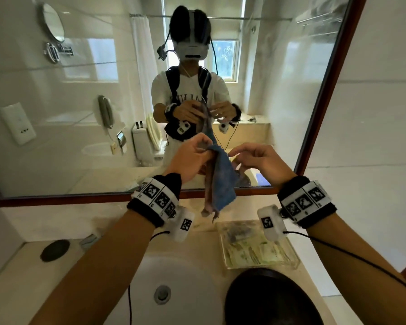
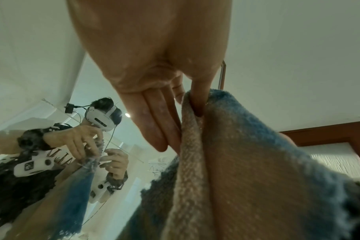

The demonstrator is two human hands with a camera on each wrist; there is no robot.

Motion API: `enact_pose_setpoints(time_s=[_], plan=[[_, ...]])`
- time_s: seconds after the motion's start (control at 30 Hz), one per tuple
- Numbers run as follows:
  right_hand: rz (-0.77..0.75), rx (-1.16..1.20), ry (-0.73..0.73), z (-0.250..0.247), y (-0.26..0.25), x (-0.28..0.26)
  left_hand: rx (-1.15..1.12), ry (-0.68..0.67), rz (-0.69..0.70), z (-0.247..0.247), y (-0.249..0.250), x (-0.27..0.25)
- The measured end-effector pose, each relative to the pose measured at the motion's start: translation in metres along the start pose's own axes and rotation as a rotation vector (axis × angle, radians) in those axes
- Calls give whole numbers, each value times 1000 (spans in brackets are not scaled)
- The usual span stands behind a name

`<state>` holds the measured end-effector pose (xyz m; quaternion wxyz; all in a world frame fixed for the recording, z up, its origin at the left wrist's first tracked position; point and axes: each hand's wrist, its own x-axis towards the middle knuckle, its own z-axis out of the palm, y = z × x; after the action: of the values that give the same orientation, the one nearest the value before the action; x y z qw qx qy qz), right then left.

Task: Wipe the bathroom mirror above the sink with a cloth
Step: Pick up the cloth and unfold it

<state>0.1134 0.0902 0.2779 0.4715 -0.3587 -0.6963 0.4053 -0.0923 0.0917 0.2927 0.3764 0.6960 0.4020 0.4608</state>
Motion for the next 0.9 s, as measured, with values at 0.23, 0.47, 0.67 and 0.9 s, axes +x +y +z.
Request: enact_pose_setpoints(time_s=[0.23, 0.47, 0.67, 0.9], plan=[[68, -145, -83, 17, 1, 5, -30, 1, 49, -11, 9, 3], [167, -125, -33, 14, -6, 7, -22, 32, 44, -27, 9, -1], [161, -122, 42, 12, -26, 10, -21, 49, 12, -41, 8, -4], [173, -135, 218, 20, -47, 20, 55, 111, 166, -36, 11, 2]])
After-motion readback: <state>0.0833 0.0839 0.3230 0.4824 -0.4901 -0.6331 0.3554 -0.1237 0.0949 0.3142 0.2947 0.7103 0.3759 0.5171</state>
